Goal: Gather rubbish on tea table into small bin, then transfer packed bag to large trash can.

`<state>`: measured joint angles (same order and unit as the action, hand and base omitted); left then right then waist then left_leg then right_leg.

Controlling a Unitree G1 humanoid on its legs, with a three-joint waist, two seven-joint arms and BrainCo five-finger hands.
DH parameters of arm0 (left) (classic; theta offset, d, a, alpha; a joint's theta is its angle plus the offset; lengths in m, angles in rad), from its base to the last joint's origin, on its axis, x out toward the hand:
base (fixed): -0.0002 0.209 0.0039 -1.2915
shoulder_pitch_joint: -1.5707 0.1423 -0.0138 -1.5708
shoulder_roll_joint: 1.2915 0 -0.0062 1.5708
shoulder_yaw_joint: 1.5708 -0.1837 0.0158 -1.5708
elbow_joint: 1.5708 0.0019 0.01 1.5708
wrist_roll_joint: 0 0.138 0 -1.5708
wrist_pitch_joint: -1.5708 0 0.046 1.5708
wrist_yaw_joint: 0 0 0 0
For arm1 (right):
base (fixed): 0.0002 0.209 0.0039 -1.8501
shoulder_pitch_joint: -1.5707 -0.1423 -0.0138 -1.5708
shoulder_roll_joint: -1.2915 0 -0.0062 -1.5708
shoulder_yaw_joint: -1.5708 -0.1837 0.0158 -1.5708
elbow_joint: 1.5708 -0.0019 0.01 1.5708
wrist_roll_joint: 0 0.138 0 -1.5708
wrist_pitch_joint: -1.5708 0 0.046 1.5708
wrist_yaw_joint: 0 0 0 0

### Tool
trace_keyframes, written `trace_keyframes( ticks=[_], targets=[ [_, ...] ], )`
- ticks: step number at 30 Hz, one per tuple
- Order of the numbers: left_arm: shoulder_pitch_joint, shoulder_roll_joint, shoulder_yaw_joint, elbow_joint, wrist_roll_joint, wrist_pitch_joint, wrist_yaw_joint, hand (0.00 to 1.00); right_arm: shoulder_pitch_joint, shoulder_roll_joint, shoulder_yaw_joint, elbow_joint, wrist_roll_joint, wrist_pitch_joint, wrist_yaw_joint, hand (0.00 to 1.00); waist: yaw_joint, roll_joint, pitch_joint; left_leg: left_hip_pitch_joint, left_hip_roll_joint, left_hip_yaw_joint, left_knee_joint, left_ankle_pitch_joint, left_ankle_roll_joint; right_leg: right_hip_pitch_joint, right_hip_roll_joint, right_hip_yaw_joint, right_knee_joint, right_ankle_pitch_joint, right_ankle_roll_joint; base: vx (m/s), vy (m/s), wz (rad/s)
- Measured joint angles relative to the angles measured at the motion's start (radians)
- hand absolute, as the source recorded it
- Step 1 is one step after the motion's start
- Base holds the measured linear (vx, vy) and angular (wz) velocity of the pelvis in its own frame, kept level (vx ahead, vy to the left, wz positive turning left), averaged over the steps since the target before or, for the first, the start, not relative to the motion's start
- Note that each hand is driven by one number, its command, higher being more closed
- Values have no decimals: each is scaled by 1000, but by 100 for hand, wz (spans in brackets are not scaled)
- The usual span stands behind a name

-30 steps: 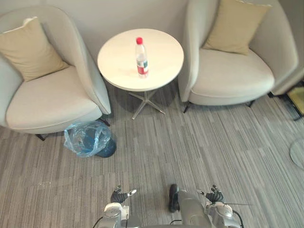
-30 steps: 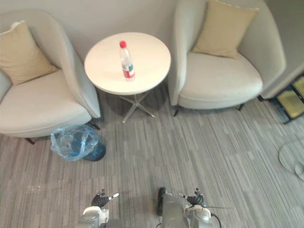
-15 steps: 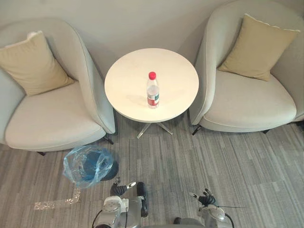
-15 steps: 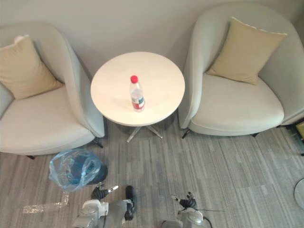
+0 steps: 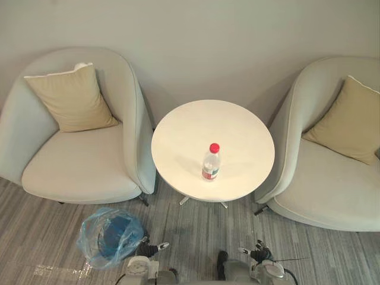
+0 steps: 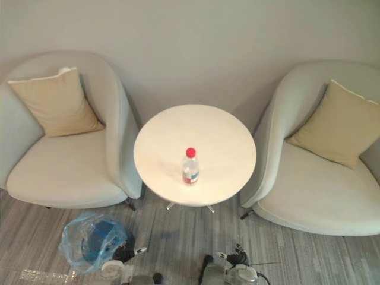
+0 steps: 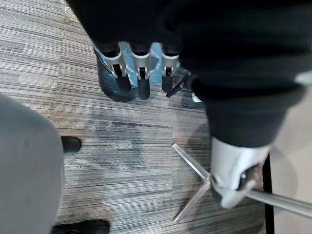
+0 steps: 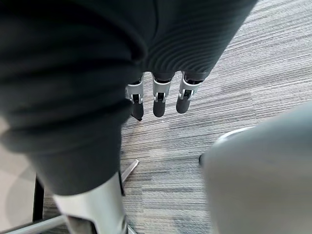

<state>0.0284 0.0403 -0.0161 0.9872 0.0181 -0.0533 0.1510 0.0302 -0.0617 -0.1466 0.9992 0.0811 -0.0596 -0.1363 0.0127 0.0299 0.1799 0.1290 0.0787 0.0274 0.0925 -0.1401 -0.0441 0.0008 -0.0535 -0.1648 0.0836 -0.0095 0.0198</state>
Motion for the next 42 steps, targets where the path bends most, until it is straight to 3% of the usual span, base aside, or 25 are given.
trace_keyframes(
  ticks=[6, 9, 13, 20, 29, 42],
  targets=[
    [-4, 2, 0, 7, 4, 1, 0, 0, 15, 5, -6, -34, 0, -1, -18, 0, -2, -15, -9, 13, -1, -17, -11, 3, -5, 72, 9, -28, -110, 46, 3, 26, -6, 15],
    [-2, 5, -3, 7, 5, 3, 2, 0, 59, 6, 3, -221, -4, -8, -43, 0, -3, -16, -10, 11, -4, -16, -29, -3, -14, 90, 7, -26, -172, 89, 9, -34, 36, -1],
    [5, 21, -5, 4, 18, 3, 4, 0, 111, 4, 15, -448, -62, -34, -73, 0, -4, -37, -19, 13, -16, -16, -39, -3, -15, 88, -4, -19, -178, 95, 15, -73, 43, -1],
    [24, 47, -41, 3, 21, 3, 2, 0, 133, -1, 33, -602, -161, -54, -78, 0, -6, -48, -27, -5, -19, -24, -56, 0, -19, 63, -5, -18, -179, 94, 16, -17, 5, -1],
    [25, 56, -51, 0, 40, 1, 1, 0, 70, -54, 109, -677, -239, -67, -74, 0, -4, -48, -27, -7, -23, -50, -57, 3, -21, 65, -6, -50, -174, 90, 20, 40, 18, 8],
    [27, 54, -52, -24, 36, -6, 2, 0, -50, -67, 164, -665, -233, -66, -80, 0, 9, -40, -9, -50, -42, -122, -86, 43, -15, 50, -28, -118, -173, 87, 25, -47, -1, 16]
  ],
)
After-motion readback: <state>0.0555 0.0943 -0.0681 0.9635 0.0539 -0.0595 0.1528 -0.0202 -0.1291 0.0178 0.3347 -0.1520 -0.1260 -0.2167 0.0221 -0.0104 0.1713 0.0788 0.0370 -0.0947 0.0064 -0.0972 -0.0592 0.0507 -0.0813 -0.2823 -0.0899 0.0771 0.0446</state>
